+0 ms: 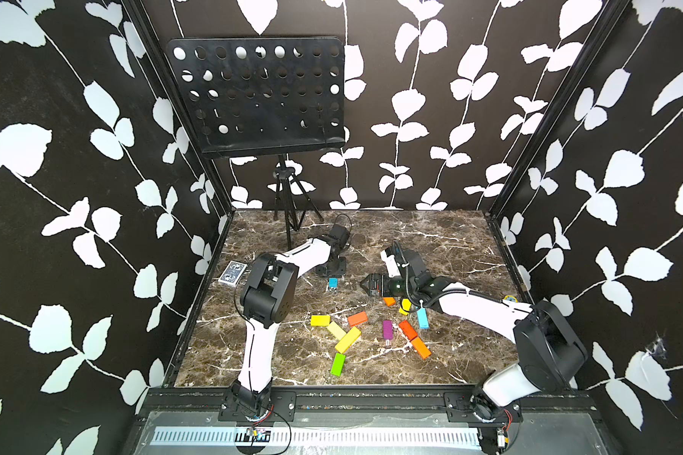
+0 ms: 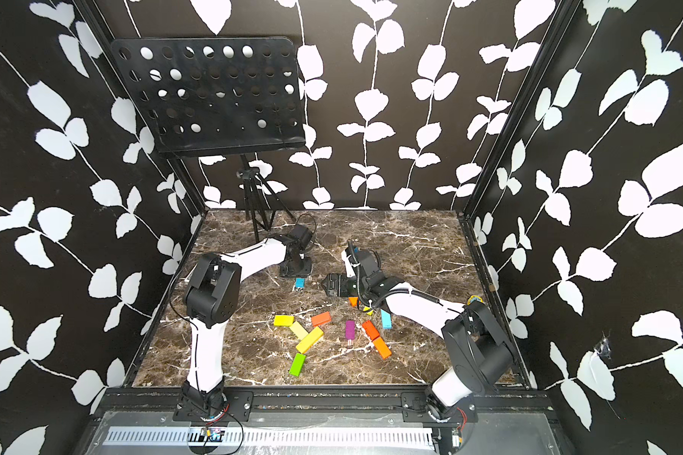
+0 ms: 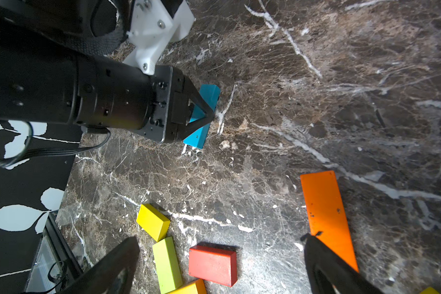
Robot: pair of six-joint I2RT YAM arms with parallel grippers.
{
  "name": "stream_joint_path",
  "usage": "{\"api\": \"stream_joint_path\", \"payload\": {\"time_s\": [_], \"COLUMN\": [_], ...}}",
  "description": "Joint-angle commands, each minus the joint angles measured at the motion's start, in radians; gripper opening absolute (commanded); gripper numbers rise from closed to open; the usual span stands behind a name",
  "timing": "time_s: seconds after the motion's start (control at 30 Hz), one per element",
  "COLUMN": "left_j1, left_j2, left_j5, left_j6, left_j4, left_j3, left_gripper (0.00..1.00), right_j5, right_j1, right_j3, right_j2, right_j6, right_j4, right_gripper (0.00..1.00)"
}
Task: Assemble the letter t with building blocks
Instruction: Place the building block at the center of the board.
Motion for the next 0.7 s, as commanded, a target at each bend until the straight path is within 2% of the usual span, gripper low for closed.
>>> {"api": "stream_joint_path", "payload": {"time_s": [0.0,0.2,0.67], "left_j1": [0.007,0.007,0.007], "left_j2": [0.016,0.018,0.018], "left_j5": [0.005,0.011,0.006], "left_j6": [-0.017,-0.02,-0.016], "left_j4": [-0.013,-0.005,-0.003], "left_j3": [0.011,0.006,0.007], "left_gripper": [0.26,0.3,0.46], "right_j5": [-0.004,-0.014,-0.027], "right_j1": [-0.006,-0.007,-0.007], "right_j3": [0.013,0.014,0.008], "right_j2": [-0.01,-0.004,-0.002], "right_j6": [-0.009,-0.01,-0.017], "right_j4": [0.033,0.039,0.042], "right_gripper": [0.99,0.99,0.99]}}
